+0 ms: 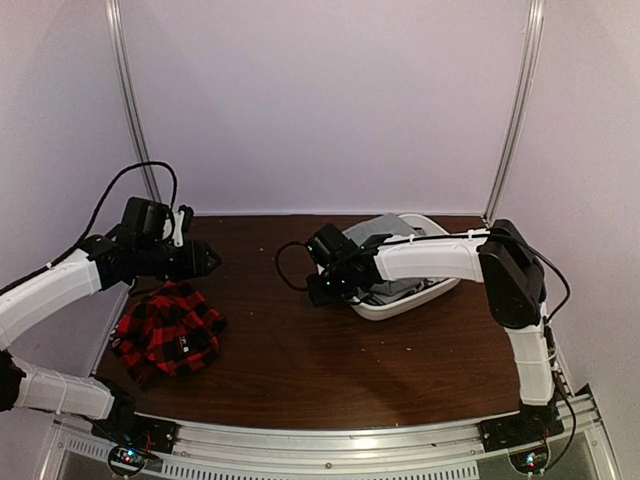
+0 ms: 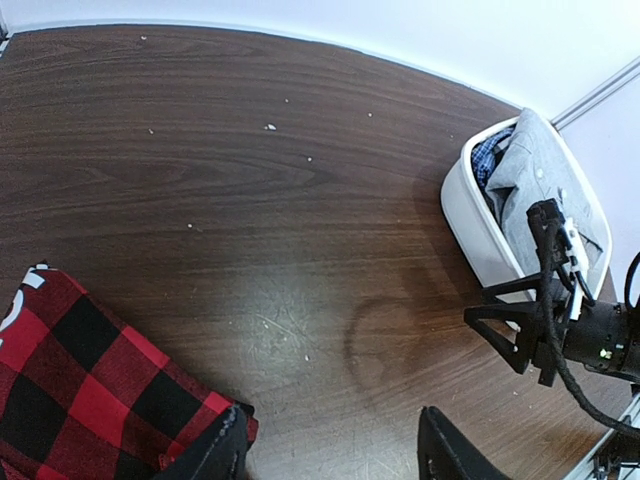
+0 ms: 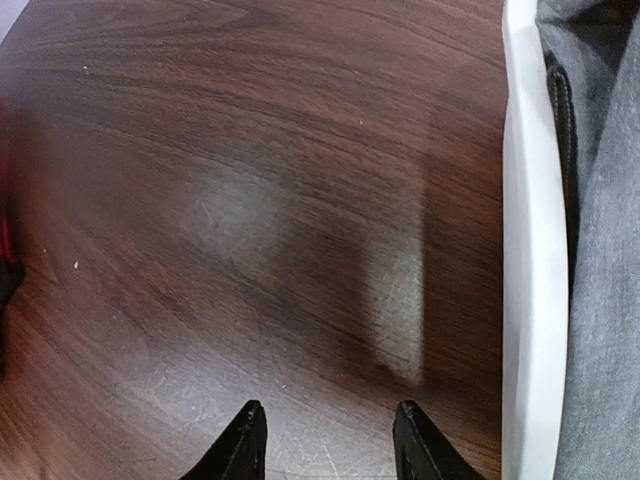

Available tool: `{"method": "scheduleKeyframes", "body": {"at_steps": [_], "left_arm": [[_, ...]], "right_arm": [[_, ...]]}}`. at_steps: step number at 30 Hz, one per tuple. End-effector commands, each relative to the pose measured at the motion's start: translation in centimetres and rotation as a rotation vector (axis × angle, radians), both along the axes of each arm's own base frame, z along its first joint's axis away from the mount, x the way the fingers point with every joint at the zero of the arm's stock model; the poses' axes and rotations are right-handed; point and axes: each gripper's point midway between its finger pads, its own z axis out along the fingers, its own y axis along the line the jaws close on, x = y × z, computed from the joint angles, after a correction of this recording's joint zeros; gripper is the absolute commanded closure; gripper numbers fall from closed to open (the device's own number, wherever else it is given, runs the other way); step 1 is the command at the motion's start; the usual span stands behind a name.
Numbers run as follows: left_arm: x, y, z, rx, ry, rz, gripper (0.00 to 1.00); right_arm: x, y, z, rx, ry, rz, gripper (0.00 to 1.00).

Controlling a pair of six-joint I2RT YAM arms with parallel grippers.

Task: Fold and stack the long sleeve shirts
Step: Move the bin to the corner of the board.

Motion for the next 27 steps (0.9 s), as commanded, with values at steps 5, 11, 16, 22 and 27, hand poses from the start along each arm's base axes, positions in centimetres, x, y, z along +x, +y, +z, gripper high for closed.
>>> {"method": "scheduleKeyframes", "body": {"at_steps": [5, 11, 16, 22, 27], "left_arm": [[0.6, 0.0, 0.0, -0.010, -0.011, 0.011, 0.40], [0.3, 0.3, 0.0, -0.017, -0.014, 0.031, 0.40], [0.1, 0.4, -0.8, -0.005, 0.012, 0.032, 0.40], [-0.3, 0.8, -0.6, -0.011, 0.013, 0.054, 0.40], [-0.8, 1.2, -0.5, -0.010, 0.013, 0.065, 0.40]], "right_arm": [[2.1, -3.0, -0.7, -0.030, -0.016, -0.117, 0.55], [3.4, -5.5, -1.7, -0.063, -0.016, -0.166, 0.55], [5.1, -8.7, -1.7, -0.080, -0.038, -0.233, 0.54], [7.7, -12.8, -1.8, -0.059, -0.033, -0.309, 0.54], [9.9, -15.4, -0.8, -0.055, -0.057, -0.351, 0.53]]}}
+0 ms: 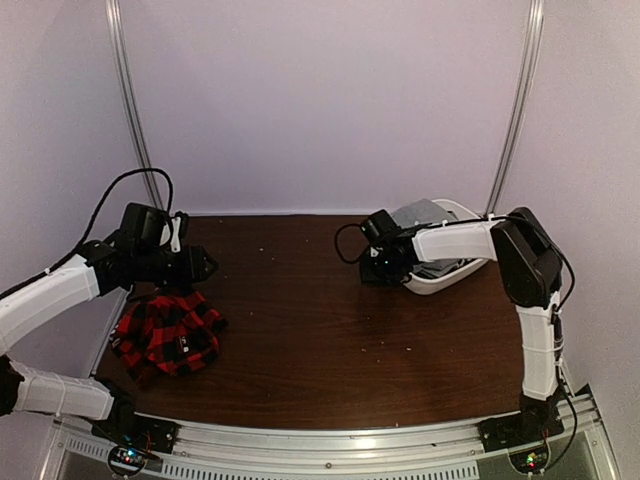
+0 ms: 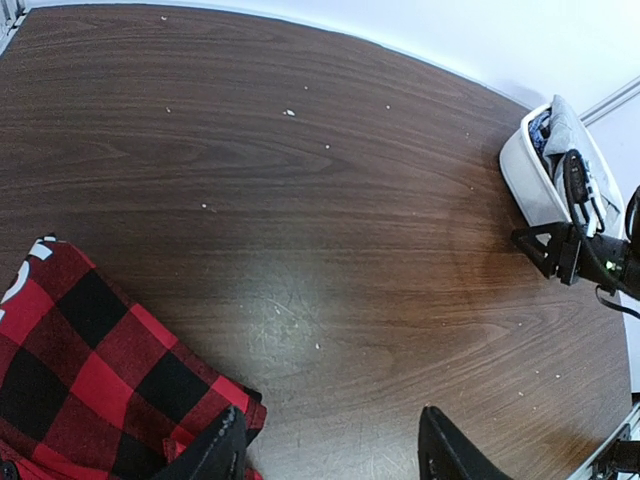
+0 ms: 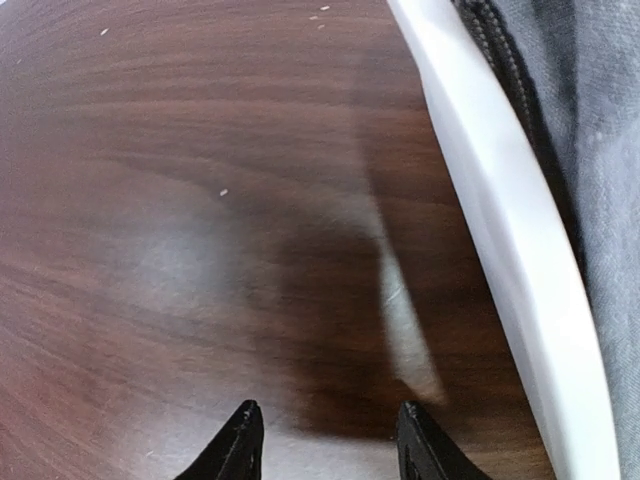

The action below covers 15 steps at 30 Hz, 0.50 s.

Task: Fold and stack the long sleeve shirts
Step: Move the bin to the corner of the board.

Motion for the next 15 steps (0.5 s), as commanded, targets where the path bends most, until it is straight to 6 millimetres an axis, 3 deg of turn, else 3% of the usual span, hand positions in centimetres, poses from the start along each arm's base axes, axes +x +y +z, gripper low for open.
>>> {"method": "scheduleKeyframes", "body": {"at_steps": [1, 9, 15], "left_arm": [[-0.2, 0.6, 0.5, -0.004, -0.013, 0.024, 0.40], [0.0, 0.6, 0.4, -0.003, -0.013, 0.031, 0.40], [0.3, 0.5, 0.5, -0.001, -0.015, 0.028, 0.40]], "right_arm": [[2.5, -3.4, 2.2, -0.024, -0.058, -0.060, 0.53], [7.5, -6.3, 3.5, -0.036, -0.100, -0.099, 0.53], [11.5, -8.0, 2.8, -0.039, -0.100, -0.121, 0.52]]}}
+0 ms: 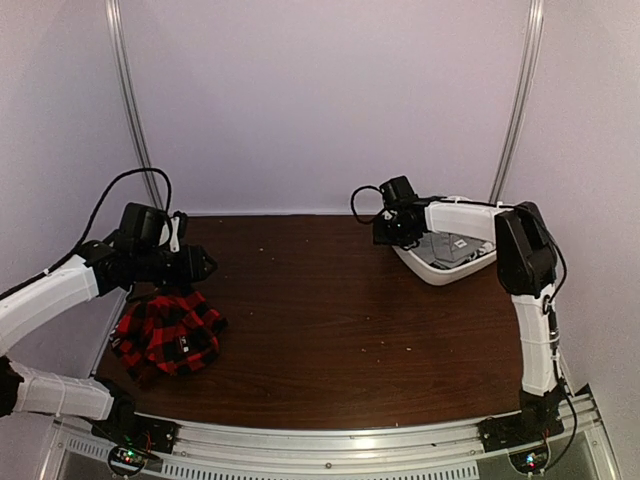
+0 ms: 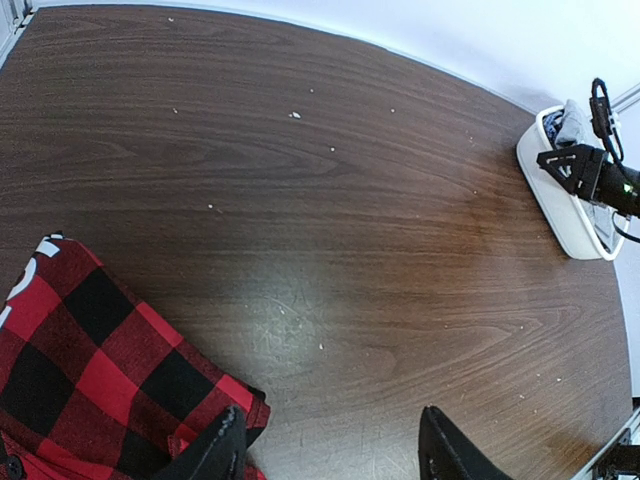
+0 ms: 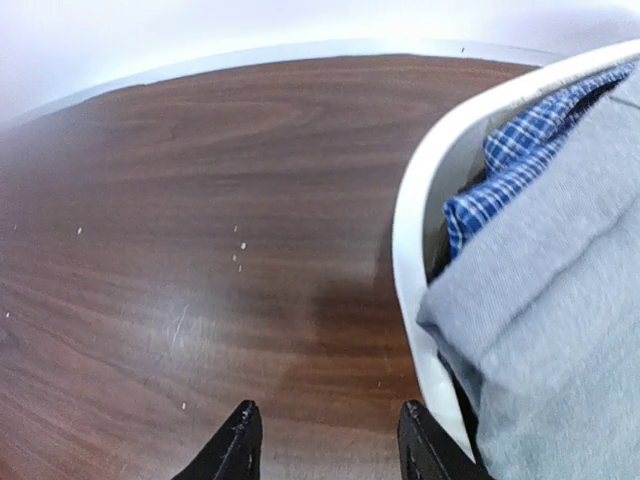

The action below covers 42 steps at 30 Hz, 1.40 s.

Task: Fold and stack the long sleeve shirts
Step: Move the bin to the corner of the board.

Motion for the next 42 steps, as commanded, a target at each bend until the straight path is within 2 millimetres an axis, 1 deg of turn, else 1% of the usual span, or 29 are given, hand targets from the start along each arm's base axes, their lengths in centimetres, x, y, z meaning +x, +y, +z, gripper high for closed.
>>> {"method": "scheduleKeyframes", "body": {"at_steps": [1, 2, 4, 11, 20, 21, 25, 30, 33, 36, 38, 39, 40, 41, 42], "left_arm": [[0.6, 0.1, 0.4, -0.002, -0.016, 0.012, 0.40], [0.6, 0.0, 0.5, -0.004, -0.018, 0.011, 0.40], [0.8, -0.2, 0.7, -0.008, -0.021, 0.004, 0.40], [1.4, -0.6, 0.9, -0.014, -0.025, -0.006, 0.40], [1.3, -0.9, 0.1, -0.028, -0.006, -0.010, 0.40], [1.2, -0.8, 0.0, -0.028, -0.004, -0.009, 0.40], [1.0, -0.5, -0.3, -0.020, -0.001, 0.006, 0.40], [0.3, 0.8, -1.2, 0.006, 0.027, 0.061, 0.38], [-0.4, 2.2, -1.8, 0.038, 0.047, 0.126, 0.35], [-1.5, 3.7, -2.5, 0.052, 0.071, 0.193, 0.33], [-2.4, 4.4, -3.0, 0.053, 0.092, 0.229, 0.33], [-2.9, 5.0, -3.3, 0.057, 0.105, 0.255, 0.33], [-3.4, 5.6, -3.6, 0.068, 0.117, 0.286, 0.32], [-4.0, 6.2, -3.8, 0.071, 0.133, 0.314, 0.32], [-4.6, 6.9, -4.0, 0.076, 0.145, 0.349, 0.31]], "right_arm": [[2.7, -3.1, -2.7, -0.062, 0.039, -0.042, 0.52], [3.1, -3.3, -3.2, -0.066, 0.044, -0.043, 0.52], [4.0, -3.7, -3.5, -0.065, 0.038, -0.047, 0.52], [7.1, -4.8, -2.8, -0.032, -0.012, -0.055, 0.51], [9.5, -6.8, -1.3, -0.011, -0.062, -0.061, 0.47], [9.7, -6.9, -1.1, -0.013, -0.067, -0.060, 0.46], [9.9, -5.6, 0.9, 0.036, -0.089, -0.014, 0.42], [8.5, -3.2, 3.7, 0.049, -0.122, 0.042, 0.36], [7.1, -1.7, 5.6, 0.037, -0.148, 0.078, 0.30], [5.3, 0.0, 6.8, 0.045, -0.164, 0.117, 0.25], [3.9, 1.1, 7.4, 0.056, -0.170, 0.144, 0.24], [3.0, 1.6, 7.1, 0.056, -0.162, 0.159, 0.23], [2.2, 2.2, 7.9, 0.063, -0.179, 0.175, 0.22], [1.3, 2.8, 7.6, 0.057, -0.171, 0.193, 0.21], [0.4, 3.3, 8.2, 0.060, -0.186, 0.206, 0.20]]}}
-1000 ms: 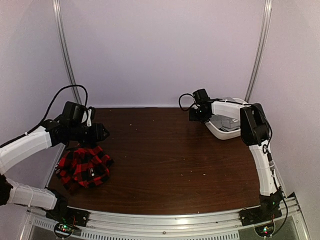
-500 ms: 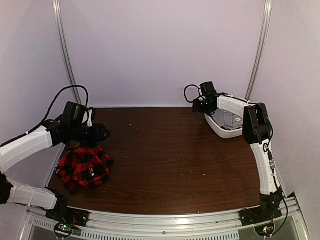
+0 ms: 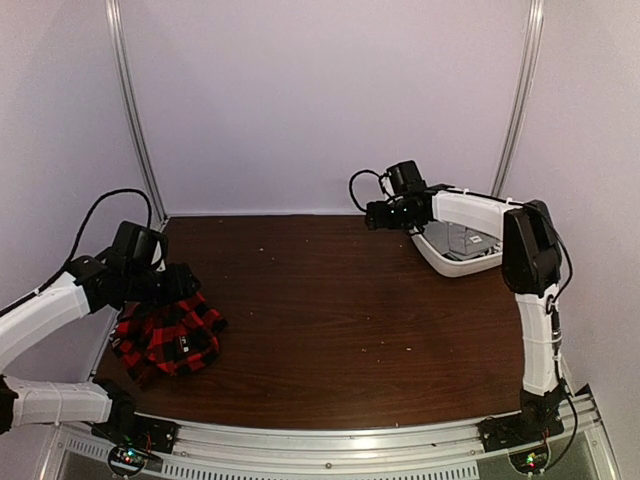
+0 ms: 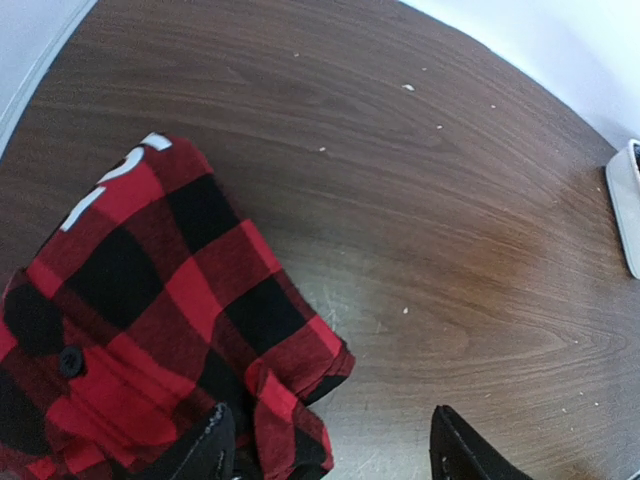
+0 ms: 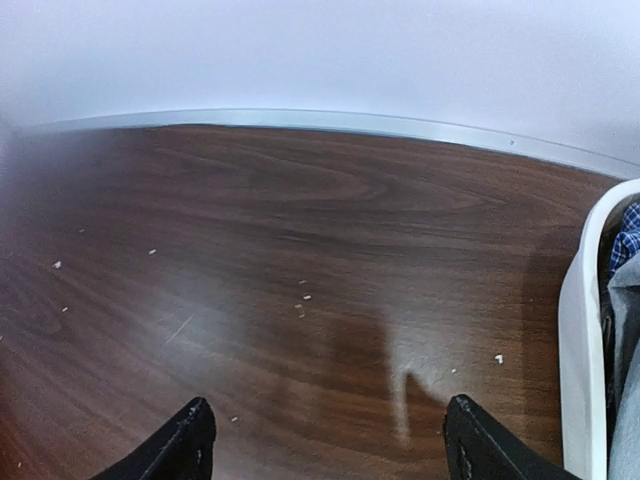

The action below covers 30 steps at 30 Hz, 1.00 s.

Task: Fold and stack the long sleeve shirts
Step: Move the bin to the corner of the board, then move the crumpled shirt to the center of the board.

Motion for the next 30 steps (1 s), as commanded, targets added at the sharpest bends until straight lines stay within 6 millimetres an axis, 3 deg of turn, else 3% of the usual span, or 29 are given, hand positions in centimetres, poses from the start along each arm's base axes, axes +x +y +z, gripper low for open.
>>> {"method": "scheduleKeyframes", "body": {"at_steps": [1, 6, 7, 12, 17, 21, 24, 30], "left_arm": [[-2.6, 3.6, -1.3, 0.035, 0.064, 0.183, 0.31], [-6.0, 7.0, -2.3, 0.062, 0.125, 0.362, 0.24], [-6.8, 7.5, -2.9, 0.046, 0.129, 0.395, 0.20], [-6.2, 5.5, -5.9, -0.021, 0.184, 0.357, 0.17], [-4.6, 3.3, -8.6, -0.052, 0.206, 0.274, 0.18], [-3.1, 1.7, -10.5, -0.047, 0.218, 0.195, 0.27], [-1.9, -0.3, -11.6, -0.045, 0.233, 0.113, 0.45], [-0.5, -7.8, -11.8, -0.024, 0.236, -0.127, 0.68]], "right_arm": [[-3.2, 3.1, 4.3, 0.035, -0.093, 0.081, 0.20], [-7.8, 6.2, 4.3, 0.042, -0.103, 0.167, 0.18], [-9.9, 7.5, 3.7, 0.045, -0.092, 0.204, 0.17], [-13.5, 10.0, 3.5, 0.063, -0.089, 0.269, 0.17], [-16.1, 10.9, 2.6, 0.068, -0.073, 0.303, 0.17], [-17.4, 10.5, 1.9, 0.073, -0.059, 0.299, 0.17], [-18.2, 9.8, 1.4, 0.078, -0.051, 0.290, 0.18], [-19.5, 7.9, 0.4, 0.048, -0.038, 0.263, 0.18]]}}
